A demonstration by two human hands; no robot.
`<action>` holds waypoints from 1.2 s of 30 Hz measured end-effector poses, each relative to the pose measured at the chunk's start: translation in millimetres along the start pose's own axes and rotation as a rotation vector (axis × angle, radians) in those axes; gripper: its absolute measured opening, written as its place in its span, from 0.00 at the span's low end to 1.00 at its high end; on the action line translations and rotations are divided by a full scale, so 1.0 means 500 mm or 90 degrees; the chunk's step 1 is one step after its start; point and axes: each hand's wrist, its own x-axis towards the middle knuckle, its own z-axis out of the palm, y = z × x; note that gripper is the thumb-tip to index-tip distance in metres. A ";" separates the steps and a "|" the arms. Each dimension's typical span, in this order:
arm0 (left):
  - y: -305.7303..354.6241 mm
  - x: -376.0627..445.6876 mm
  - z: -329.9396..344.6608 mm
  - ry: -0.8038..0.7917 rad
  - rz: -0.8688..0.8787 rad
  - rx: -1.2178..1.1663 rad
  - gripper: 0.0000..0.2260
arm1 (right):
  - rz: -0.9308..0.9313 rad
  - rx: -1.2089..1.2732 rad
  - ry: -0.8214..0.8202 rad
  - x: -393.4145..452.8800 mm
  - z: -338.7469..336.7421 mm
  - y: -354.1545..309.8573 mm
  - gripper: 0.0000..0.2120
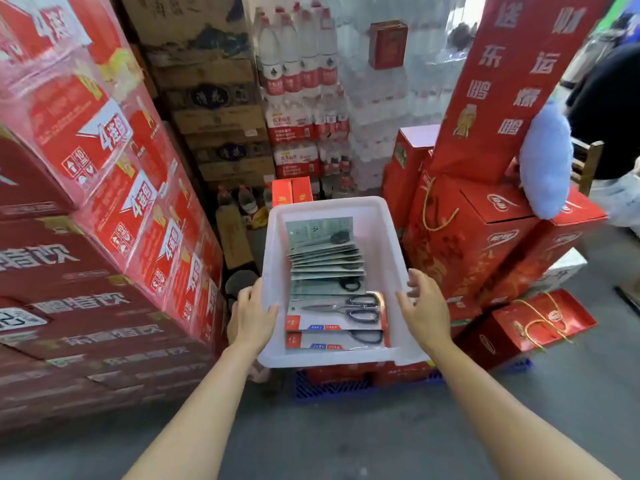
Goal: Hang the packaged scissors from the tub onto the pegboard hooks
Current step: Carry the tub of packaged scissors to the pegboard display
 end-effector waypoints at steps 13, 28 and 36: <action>0.010 0.182 0.095 0.032 -0.075 -0.020 0.29 | 0.108 -0.118 -0.022 0.150 0.105 0.029 0.30; -0.029 0.118 0.032 0.159 -0.029 -0.081 0.28 | 0.052 -0.060 0.014 0.130 0.108 -0.009 0.31; -0.104 -0.116 -0.006 0.210 -0.136 -0.099 0.28 | 0.003 -0.030 -0.053 -0.027 0.120 -0.023 0.32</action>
